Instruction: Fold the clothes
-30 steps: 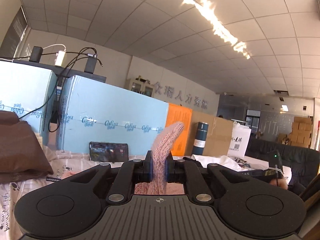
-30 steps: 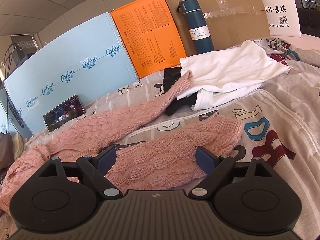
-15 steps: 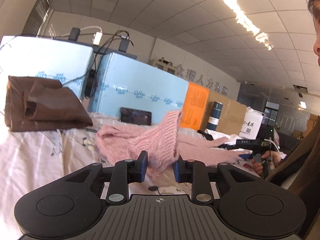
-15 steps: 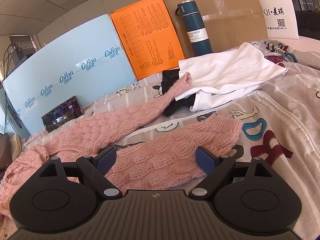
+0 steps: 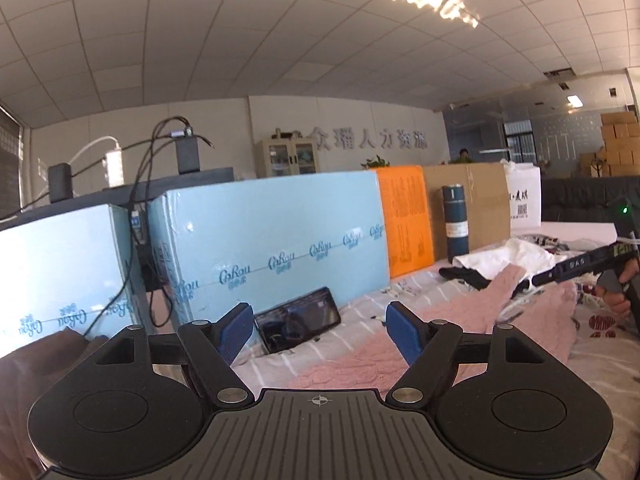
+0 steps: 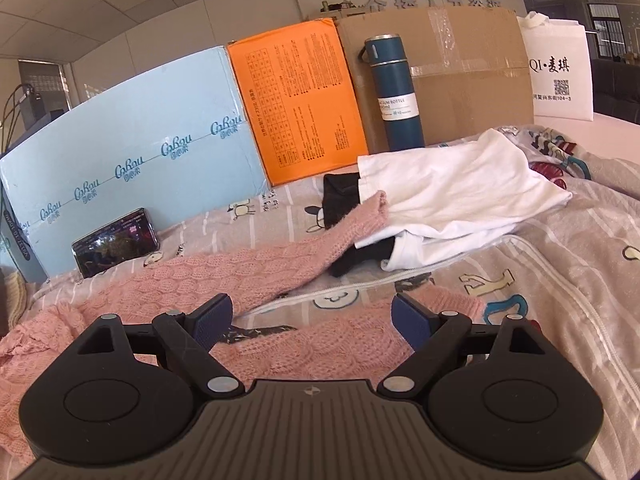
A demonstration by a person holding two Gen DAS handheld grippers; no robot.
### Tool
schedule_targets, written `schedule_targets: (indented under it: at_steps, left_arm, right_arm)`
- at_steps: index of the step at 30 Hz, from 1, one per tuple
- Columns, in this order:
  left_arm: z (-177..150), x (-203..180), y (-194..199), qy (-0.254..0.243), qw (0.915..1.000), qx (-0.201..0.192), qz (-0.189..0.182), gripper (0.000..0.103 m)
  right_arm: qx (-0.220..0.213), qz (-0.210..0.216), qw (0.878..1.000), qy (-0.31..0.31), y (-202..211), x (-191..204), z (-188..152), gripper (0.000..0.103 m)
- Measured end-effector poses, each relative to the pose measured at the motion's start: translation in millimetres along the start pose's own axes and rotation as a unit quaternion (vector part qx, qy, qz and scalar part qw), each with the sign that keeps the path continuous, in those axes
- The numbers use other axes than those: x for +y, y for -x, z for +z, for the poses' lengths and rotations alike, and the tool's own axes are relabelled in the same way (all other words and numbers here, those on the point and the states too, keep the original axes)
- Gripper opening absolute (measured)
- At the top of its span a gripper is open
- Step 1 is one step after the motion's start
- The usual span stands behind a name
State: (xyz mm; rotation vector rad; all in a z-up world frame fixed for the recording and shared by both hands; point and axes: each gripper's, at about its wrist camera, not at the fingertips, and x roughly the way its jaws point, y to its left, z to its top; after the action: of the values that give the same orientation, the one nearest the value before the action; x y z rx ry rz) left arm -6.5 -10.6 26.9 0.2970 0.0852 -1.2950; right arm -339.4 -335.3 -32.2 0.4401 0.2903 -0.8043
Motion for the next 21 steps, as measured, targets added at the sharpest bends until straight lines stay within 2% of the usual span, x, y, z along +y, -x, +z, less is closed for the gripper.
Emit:
schedule_targets:
  at_steps: [2, 4, 7, 10, 13, 15, 18, 19, 20, 21]
  left_arm:
    - [-11, 6, -42, -0.002, 0.9975, 0.071, 0.004, 0.075]
    - [-26, 13, -77, 0.001, 0.9903, 0.138, 0.017, 0.075]
    - [-47, 18, -92, 0.012, 0.9846, 0.168, 0.046, 0.075]
    - [-67, 21, -105, 0.02, 0.9779, 0.195, 0.072, 0.075]
    - [-74, 14, -103, 0.0, 0.9767, 0.201, 0.077, 0.076]
    - [-74, 13, -102, -0.003, 0.9771, 0.198, 0.077, 0.077]
    - [-73, 18, -102, 0.007, 0.9776, 0.198, 0.07, 0.079]
    - [-73, 20, -102, 0.013, 0.9776, 0.199, 0.067, 0.079]
    - [-74, 22, -102, 0.02, 0.9776, 0.199, 0.064, 0.079]
    - [-74, 23, -103, 0.025, 0.9776, 0.2, 0.062, 0.079]
  right_arm:
    - [-0.008, 0.032, 0.999, 0.023, 0, 17, 7, 0.086]
    - [-0.007, 0.068, 0.996, 0.051, -4, 41, 13, 0.086]
    - [0.016, 0.122, 0.988, 0.091, -20, 80, 15, 0.086]
    - [0.056, 0.185, 0.974, 0.115, -42, 114, 12, 0.086]
    - [0.096, 0.219, 0.961, 0.142, -67, 145, 5, 0.083]
    - [0.115, 0.232, 0.951, 0.167, -81, 161, -1, 0.077]
    - [0.146, 0.239, 0.938, 0.204, -99, 179, -13, 0.056]
    - [0.158, 0.238, 0.932, 0.222, -103, 184, -18, 0.04]
    - [0.166, 0.236, 0.927, 0.24, -106, 190, -22, 0.018]
    - [0.165, 0.231, 0.924, 0.258, -107, 194, -24, 0.015]
